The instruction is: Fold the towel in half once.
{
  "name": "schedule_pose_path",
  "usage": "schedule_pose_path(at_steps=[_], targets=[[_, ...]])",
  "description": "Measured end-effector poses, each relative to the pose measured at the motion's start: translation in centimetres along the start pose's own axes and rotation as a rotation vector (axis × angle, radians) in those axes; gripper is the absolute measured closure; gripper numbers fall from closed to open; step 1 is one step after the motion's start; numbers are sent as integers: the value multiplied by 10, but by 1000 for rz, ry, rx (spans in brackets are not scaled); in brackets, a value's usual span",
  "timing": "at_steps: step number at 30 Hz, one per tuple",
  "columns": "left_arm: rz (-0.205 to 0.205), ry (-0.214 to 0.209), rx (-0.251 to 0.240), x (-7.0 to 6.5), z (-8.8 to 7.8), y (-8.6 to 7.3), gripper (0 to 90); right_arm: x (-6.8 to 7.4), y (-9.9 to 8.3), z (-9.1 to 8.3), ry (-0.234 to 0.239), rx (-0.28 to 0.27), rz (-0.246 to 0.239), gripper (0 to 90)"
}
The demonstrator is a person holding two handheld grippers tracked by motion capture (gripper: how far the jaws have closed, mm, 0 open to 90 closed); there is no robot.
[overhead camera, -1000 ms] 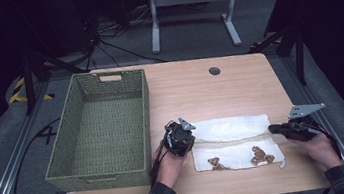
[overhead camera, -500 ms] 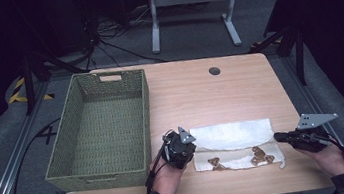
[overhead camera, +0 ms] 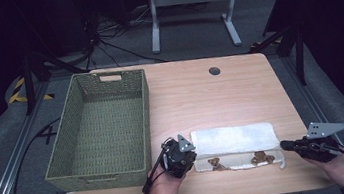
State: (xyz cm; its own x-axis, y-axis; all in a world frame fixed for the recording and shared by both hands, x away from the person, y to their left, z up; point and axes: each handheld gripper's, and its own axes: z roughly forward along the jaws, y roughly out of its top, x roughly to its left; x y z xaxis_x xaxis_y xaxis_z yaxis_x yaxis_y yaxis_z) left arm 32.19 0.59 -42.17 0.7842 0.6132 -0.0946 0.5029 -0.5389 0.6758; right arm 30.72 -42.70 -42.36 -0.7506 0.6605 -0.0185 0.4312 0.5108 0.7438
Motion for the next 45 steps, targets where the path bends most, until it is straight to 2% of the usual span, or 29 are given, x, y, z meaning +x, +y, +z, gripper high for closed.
schedule_pose_path(at_steps=[2,4,9,12,13,15,17,22,24,29,30,34,39,40,42,45], targets=[[-6,-8,20,-1,2,-2,881,1,-3,1,14,11,6,870],[5,-21,32,1,4,-3,881,2,-6,2,21,22,9,869],[-16,-52,71,0,10,-8,881,5,-11,6,51,49,14,867],[2,-66,106,1,13,-11,878,6,-13,5,64,58,20,865],[-4,-70,111,1,15,-13,876,6,-14,5,68,61,21,858],[-6,-75,110,1,15,-13,849,6,-16,5,85,67,28,793],[-8,-76,99,2,14,-11,777,6,-16,4,93,54,38,747],[-22,-61,50,6,9,-2,717,4,-11,0,84,16,44,725],[-13,-51,33,9,11,3,710,3,-9,1,78,15,50,724],[-26,-36,39,16,19,13,682,-5,0,7,60,10,65,717],[-31,-31,26,18,22,14,681,-7,1,9,55,11,70,715],[-29,-8,48,22,28,22,681,-14,8,16,35,13,80,715],[-22,15,34,27,37,31,681,-22,16,26,21,23,72,715],[-33,8,38,30,39,33,681,-23,18,28,19,26,68,715],[-43,24,44,31,44,35,681,-26,21,32,13,31,63,715],[-33,38,47,36,48,39,680,-32,24,36,3,32,62,719]])
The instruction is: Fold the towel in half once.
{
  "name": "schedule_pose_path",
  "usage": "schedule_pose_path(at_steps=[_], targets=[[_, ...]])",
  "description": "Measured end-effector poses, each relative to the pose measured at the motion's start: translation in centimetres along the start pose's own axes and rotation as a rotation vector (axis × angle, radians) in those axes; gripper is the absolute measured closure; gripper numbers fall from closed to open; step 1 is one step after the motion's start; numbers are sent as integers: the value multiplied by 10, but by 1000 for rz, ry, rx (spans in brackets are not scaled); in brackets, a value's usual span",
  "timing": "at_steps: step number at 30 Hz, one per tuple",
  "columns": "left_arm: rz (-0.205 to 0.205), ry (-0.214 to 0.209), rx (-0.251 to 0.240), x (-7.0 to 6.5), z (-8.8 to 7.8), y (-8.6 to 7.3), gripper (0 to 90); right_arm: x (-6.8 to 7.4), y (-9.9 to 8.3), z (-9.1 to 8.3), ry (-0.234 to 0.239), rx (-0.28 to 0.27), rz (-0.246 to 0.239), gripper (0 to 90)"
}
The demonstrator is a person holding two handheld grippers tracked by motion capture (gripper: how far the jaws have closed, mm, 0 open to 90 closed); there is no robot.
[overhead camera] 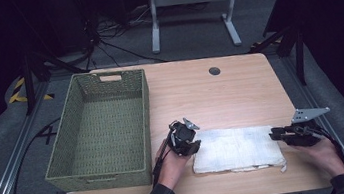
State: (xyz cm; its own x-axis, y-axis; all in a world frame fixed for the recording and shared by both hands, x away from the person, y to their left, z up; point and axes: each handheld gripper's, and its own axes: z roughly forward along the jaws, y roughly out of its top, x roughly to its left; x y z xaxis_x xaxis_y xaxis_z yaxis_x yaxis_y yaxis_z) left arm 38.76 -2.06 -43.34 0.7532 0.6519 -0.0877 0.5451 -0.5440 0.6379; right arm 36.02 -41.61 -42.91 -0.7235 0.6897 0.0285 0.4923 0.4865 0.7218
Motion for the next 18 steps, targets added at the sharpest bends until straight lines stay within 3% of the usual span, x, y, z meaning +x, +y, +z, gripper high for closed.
schedule_pose_path(at_steps=[4,11,18], targets=[[-16,19,-3,9,5,8,681,-11,5,6,-22,5,10,728],[-54,47,35,24,16,14,681,-28,8,16,-47,22,36,733],[-67,46,53,31,25,11,681,-40,8,27,-55,50,53,734]])
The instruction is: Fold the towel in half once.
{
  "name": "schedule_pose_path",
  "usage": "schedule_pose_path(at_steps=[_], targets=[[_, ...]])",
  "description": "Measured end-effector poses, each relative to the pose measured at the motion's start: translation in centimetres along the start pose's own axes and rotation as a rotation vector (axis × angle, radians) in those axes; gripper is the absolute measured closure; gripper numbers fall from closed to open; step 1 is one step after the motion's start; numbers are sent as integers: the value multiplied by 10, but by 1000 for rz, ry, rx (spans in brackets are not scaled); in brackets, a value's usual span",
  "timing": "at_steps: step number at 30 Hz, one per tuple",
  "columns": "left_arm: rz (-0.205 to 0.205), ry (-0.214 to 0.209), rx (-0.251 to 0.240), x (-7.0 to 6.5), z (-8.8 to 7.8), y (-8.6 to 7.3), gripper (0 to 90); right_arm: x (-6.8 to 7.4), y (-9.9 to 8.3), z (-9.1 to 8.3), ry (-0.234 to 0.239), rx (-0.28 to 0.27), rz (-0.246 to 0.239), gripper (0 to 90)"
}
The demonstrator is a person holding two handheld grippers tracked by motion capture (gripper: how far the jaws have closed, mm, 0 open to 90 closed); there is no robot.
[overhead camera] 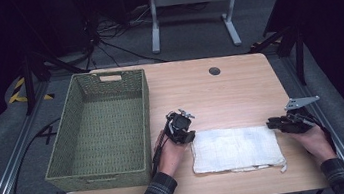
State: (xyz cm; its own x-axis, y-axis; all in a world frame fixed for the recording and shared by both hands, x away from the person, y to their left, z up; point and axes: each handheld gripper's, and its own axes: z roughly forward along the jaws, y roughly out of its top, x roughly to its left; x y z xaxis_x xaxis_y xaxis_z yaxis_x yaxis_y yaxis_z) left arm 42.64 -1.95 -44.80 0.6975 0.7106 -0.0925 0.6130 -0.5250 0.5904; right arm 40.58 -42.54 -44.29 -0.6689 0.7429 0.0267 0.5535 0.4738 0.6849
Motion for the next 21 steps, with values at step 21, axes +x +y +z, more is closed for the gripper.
schedule_pose_path(at_steps=[21], targets=[[78,-54,-2,-3,4,-1,868,3,-5,6,25,17,-11,858]])
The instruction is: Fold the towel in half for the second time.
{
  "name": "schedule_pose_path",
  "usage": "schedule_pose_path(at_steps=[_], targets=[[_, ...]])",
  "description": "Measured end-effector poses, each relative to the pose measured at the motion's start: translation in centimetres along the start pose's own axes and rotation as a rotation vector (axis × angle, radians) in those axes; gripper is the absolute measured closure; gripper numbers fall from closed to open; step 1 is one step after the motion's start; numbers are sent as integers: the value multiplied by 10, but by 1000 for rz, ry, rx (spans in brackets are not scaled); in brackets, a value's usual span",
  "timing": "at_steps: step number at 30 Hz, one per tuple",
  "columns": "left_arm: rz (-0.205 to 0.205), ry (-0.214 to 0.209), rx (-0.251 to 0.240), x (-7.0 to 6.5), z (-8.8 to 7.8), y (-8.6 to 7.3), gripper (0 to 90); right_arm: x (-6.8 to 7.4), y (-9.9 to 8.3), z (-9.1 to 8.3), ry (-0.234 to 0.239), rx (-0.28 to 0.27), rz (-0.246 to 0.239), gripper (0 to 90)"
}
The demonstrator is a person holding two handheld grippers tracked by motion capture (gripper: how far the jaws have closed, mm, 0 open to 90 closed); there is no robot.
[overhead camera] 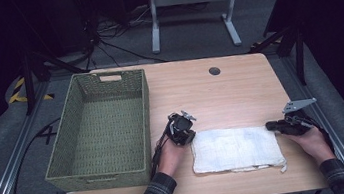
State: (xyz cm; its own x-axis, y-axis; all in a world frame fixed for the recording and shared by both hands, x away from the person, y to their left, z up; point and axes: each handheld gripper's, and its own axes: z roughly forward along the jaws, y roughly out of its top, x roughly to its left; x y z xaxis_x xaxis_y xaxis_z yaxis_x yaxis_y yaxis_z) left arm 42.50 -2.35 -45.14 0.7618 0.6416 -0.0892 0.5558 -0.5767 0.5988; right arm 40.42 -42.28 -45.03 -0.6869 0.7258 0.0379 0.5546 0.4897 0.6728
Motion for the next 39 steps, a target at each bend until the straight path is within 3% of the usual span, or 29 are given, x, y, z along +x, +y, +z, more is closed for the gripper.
schedule_pose_path(at_steps=[5,15,19,25,39], targets=[[-25,-3,-6,1,-2,0,890,1,1,-1,-16,5,-21,869],[-61,26,-120,1,-27,3,893,-2,13,-16,-50,-75,-29,870],[-48,50,-149,-1,-38,4,896,-2,20,-23,-61,-116,-37,870],[-36,50,-164,-6,-48,3,897,3,20,-33,-57,-158,-41,870],[4,62,-159,-22,-60,-6,897,24,6,-50,-35,-161,-65,870]])
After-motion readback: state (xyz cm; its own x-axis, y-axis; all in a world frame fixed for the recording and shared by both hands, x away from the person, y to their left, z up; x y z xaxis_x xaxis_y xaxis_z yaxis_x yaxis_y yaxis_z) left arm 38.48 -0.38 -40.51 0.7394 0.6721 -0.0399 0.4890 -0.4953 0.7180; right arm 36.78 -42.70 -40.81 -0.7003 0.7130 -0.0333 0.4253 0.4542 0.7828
